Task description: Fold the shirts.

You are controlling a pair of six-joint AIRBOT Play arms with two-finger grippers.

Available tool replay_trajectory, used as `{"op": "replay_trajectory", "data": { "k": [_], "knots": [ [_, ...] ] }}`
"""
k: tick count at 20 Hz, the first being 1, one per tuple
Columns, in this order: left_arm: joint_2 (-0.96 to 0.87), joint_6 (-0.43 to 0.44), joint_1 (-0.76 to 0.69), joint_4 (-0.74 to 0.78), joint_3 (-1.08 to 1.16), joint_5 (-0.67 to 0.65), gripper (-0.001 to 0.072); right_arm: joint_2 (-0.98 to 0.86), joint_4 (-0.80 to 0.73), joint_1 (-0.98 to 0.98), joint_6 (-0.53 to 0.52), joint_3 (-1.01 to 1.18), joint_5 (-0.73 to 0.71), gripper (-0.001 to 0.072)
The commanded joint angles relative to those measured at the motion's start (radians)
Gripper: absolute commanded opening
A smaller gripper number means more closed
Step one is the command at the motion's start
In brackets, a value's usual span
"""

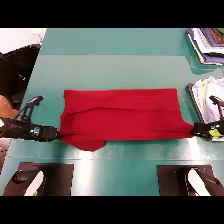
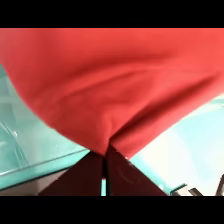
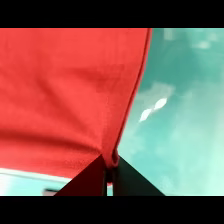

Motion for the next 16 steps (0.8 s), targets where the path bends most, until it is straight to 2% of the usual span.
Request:
{"op": "replay_trajectory", "data": {
  "k": [1,4,7,12,15,16],
  "knots": [
    [0.027,-0.015,0.000,0.003,0.094,0.029,0.0024,0.058,-0.034,0.012,0.004,0.053,0.035,0.0014],
    [-0.101,0.073,0.000,-0.001,0.144,0.210,0.0024,-0.078,-0.034,0.097,0.005,0.141,-0.048,0.0014],
    [-0.318,0.171,0.000,-0.027,0.196,0.365,0.0026,-0.274,-0.034,0.185,0.043,0.261,-0.181,0.0014],
    [-0.680,0.256,0.000,-0.087,0.346,0.477,0.0027,-0.567,-0.024,0.236,0.068,0.495,-0.227,0.0017],
    [-0.796,0.249,0.000,-0.113,0.404,0.517,0.0030,-0.684,0.100,0.209,0.064,0.589,-0.206,0.0027],
    [-0.808,0.246,0.000,-0.114,0.412,0.518,0.0095,-0.716,0.156,0.193,0.056,0.615,-0.200,0.0163]
  ]
}}
